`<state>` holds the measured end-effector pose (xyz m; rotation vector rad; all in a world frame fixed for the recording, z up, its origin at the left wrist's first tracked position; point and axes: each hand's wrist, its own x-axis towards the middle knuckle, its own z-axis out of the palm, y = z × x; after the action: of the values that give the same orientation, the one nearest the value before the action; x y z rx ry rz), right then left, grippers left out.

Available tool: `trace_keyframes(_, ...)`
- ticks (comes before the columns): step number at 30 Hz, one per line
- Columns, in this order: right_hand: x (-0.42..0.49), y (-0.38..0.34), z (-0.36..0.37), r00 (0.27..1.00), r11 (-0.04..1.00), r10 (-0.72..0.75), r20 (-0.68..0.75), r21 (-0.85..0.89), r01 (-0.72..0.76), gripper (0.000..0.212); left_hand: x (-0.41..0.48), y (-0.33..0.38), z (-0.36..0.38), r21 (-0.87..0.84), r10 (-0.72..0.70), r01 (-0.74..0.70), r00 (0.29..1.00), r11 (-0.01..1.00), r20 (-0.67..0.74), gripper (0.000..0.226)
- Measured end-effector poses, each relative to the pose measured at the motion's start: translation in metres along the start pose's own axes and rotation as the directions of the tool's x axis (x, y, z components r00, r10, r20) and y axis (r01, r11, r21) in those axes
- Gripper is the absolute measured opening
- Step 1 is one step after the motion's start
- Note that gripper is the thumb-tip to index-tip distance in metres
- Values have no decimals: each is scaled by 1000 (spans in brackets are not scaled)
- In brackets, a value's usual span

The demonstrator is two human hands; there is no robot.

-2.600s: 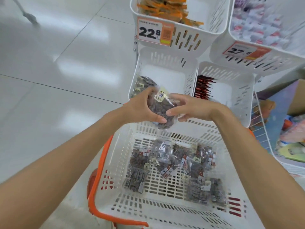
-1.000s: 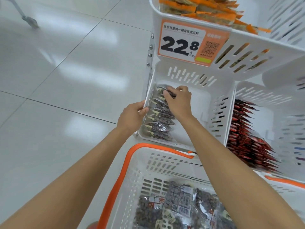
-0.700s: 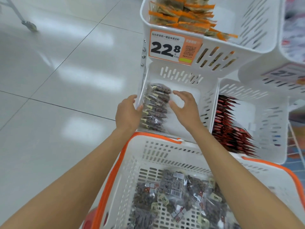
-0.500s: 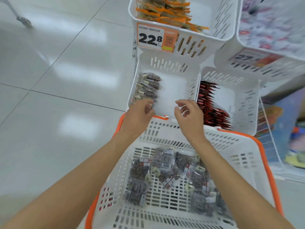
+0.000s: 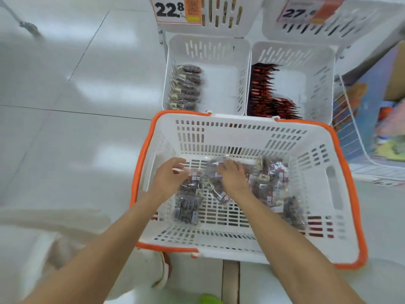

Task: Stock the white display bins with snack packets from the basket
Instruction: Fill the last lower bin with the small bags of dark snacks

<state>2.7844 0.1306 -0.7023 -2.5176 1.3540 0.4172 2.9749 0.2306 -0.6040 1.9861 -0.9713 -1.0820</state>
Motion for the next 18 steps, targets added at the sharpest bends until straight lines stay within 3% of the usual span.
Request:
trace_keyframes(2, -7, 16, -3, 995, 999, -42, -89, 16, 44, 39, 2, -2, -3, -7, -13, 13, 1000, 1000, -15, 27)
trace_keyframes(4, -24, 28, -21, 991, 951, 56, -125, 308, -15, 28, 3, 0, -2, -25, -24, 23, 999, 999, -24, 32)
trace_keyframes(6, -40, 34, -50, 989, 710, 145, -14, 698, -95, 35, 6, 8, 7, -58, -47, 48, 999, 997, 16, 44)
trace_keyframes(7, -46, 36, -68, 992, 591, 121, 33, 801, -98, 39, 7, 12, 12, -82, -63, 69, 995, 994, 71, 55)
trace_keyframes(9, -55, 33, -100, 995, 489, 6, 103, 868, -92, 44, 11, 19, 22, -110, -104, 131, 969, 985, 223, 79)
trace_keyframes(11, -53, 27, -115, 982, 484, -82, 171, 868, -111, 55, 15, 20, 28, -111, -163, 209, 931, 971, 327, 94)
trace_keyframes(13, -48, 23, -114, 971, 436, -73, 230, 883, -176, 64, 17, 15, 27, -174, -237, 311, 907, 934, 348, 87)
trace_keyframes(15, -42, 21, -94, 964, 283, -2, 267, 924, -256, 65, 15, 10, 22, -267, -286, 375, 904, 888, 319, 71)
trace_keyframes(16, -37, 21, -77, 961, 295, 22, 274, 917, -268, 61, 15, 6, 18, -290, -299, 383, 908, 877, 293, 66)
trace_keyframes(18, -29, 23, -40, 955, 567, 3, 296, 787, -245, 55, 16, -2, 10, -311, -309, 375, 920, 873, 242, 61)
